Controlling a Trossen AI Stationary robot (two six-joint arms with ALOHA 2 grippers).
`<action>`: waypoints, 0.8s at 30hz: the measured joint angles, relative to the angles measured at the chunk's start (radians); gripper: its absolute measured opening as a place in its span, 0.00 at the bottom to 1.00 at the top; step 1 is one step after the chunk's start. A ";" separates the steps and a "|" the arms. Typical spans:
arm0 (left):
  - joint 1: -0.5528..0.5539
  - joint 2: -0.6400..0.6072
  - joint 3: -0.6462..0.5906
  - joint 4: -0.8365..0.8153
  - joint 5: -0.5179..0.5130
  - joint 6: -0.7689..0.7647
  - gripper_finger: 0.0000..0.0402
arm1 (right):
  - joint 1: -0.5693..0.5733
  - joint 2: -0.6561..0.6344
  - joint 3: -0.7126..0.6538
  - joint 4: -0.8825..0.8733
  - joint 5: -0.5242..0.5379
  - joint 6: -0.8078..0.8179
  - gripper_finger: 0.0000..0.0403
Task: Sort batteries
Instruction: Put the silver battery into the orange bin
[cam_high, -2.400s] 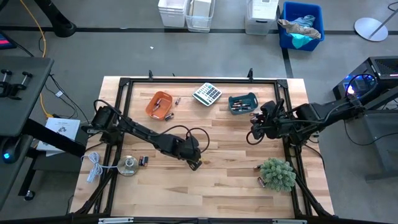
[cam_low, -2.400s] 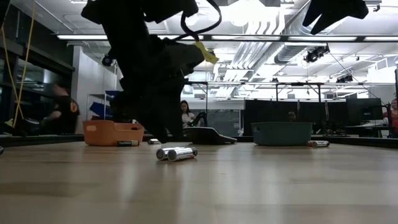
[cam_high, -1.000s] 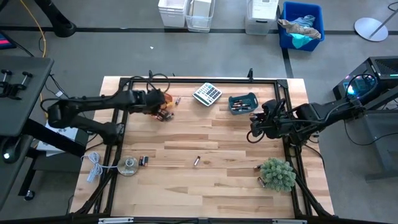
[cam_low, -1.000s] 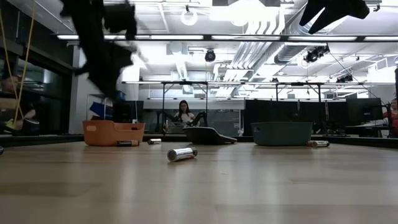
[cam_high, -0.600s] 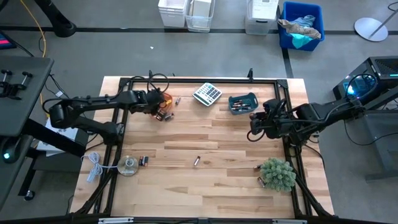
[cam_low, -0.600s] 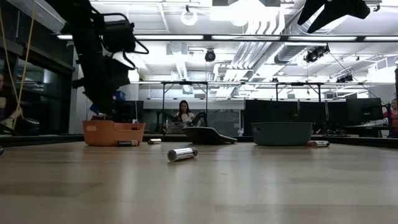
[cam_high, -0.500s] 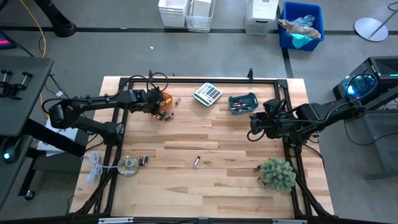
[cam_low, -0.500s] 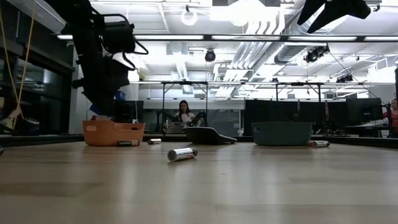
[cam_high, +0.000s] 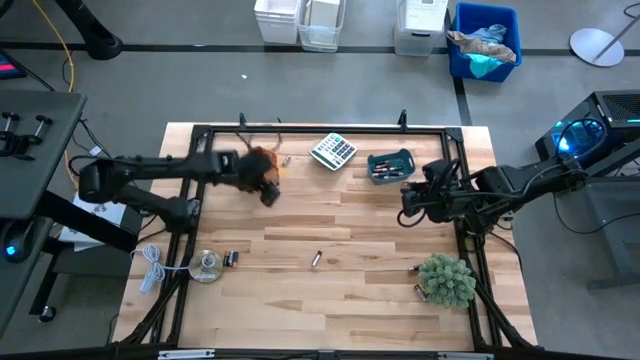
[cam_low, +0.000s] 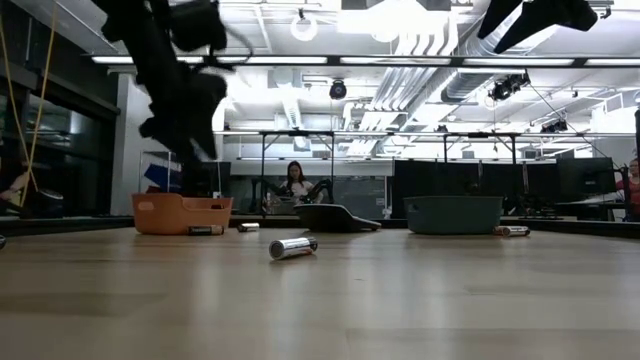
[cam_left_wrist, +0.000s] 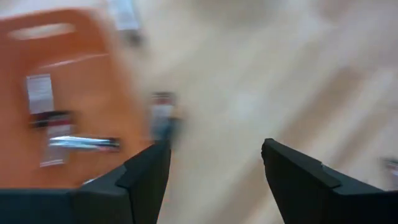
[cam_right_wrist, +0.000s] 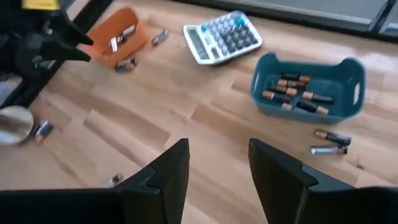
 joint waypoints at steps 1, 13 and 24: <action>-0.059 0.006 0.000 0.034 -0.002 -0.029 0.60 | 0.000 0.000 0.000 0.000 -0.013 -0.010 0.40; -0.555 0.508 0.242 0.279 -0.136 -0.424 0.59 | 0.000 0.000 0.000 0.000 -0.043 -0.073 0.40; -0.603 0.768 0.607 0.069 -0.191 -0.486 0.59 | 0.000 0.000 0.000 -0.002 -0.083 -0.108 0.40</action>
